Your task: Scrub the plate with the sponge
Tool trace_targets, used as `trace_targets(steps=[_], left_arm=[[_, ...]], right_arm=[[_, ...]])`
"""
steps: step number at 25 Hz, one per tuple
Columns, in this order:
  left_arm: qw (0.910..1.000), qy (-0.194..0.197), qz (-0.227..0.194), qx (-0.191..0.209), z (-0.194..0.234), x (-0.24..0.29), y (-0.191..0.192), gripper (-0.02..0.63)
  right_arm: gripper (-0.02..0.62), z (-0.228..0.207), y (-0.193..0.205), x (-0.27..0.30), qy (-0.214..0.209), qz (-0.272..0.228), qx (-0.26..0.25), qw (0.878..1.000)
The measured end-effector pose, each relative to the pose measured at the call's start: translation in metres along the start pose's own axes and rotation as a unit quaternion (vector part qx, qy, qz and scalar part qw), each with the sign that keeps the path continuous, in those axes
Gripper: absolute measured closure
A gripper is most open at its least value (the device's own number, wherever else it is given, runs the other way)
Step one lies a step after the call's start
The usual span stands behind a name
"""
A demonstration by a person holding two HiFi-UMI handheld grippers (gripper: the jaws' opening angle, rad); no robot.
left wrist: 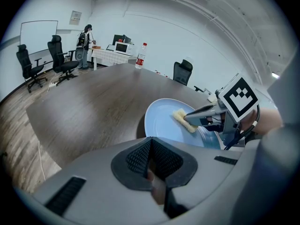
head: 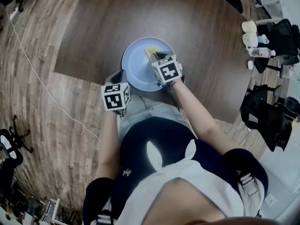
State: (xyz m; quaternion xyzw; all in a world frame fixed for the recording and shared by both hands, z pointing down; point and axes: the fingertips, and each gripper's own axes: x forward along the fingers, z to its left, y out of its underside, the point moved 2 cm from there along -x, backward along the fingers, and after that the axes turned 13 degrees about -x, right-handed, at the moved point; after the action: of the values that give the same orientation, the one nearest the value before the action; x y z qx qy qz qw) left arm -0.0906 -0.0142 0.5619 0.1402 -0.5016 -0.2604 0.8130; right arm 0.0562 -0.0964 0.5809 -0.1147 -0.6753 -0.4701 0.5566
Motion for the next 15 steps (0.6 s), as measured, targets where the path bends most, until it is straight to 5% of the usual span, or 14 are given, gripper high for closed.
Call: trace_targets(steps=[15], left_arm=[[1.0, -0.002, -0.001, -0.003, -0.001, 0.002, 0.001, 0.6]], right_arm=[[0.569, 0.031, -0.014, 0.001, -0.033, -0.018, -0.017, 0.999]])
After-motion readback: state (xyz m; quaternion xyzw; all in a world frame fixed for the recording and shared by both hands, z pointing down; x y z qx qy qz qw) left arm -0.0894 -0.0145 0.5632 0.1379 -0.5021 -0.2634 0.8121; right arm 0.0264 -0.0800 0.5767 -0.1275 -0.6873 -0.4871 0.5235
